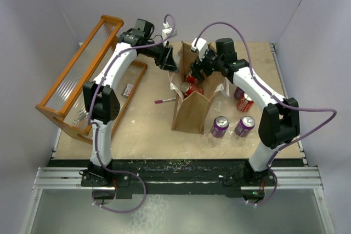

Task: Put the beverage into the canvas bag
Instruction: Place the drink in the canvas bag.

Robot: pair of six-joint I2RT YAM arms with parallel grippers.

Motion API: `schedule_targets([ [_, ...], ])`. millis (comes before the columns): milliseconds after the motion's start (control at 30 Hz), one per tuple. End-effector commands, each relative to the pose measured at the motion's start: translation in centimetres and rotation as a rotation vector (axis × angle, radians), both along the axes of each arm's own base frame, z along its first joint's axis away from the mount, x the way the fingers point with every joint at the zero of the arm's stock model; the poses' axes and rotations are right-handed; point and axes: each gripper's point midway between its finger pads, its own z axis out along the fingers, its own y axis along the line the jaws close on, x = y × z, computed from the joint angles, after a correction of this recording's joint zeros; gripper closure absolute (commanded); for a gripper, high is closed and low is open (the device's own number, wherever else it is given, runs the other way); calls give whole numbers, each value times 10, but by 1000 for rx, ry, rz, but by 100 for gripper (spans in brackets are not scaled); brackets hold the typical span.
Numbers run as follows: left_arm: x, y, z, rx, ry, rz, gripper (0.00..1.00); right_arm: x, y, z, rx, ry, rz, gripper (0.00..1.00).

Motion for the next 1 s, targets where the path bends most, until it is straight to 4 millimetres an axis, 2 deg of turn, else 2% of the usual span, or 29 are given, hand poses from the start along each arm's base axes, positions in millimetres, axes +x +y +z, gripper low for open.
schedule_targets([
  [0, -4, -3, 29, -51, -72, -2, 41, -1, 12, 54, 76, -92, 25, 21],
  [267, -5, 0, 30, -39, -85, 1, 41, 11, 18, 59, 102, -102, -6, 28],
  [433, -10, 3, 27, -29, -117, -31, 42, 10, 17, 61, 108, -99, -20, 30],
  [567, -12, 6, 32, -30, -221, -84, 40, 1, 20, 58, 123, -71, 5, 31],
  [833, 9, 12, 75, -77, -374, -23, 16, -39, 23, 44, 110, 22, 131, 37],
  [967, 14, 12, 111, -116, -469, 13, 4, -46, 23, 52, 134, 17, 129, 38],
])
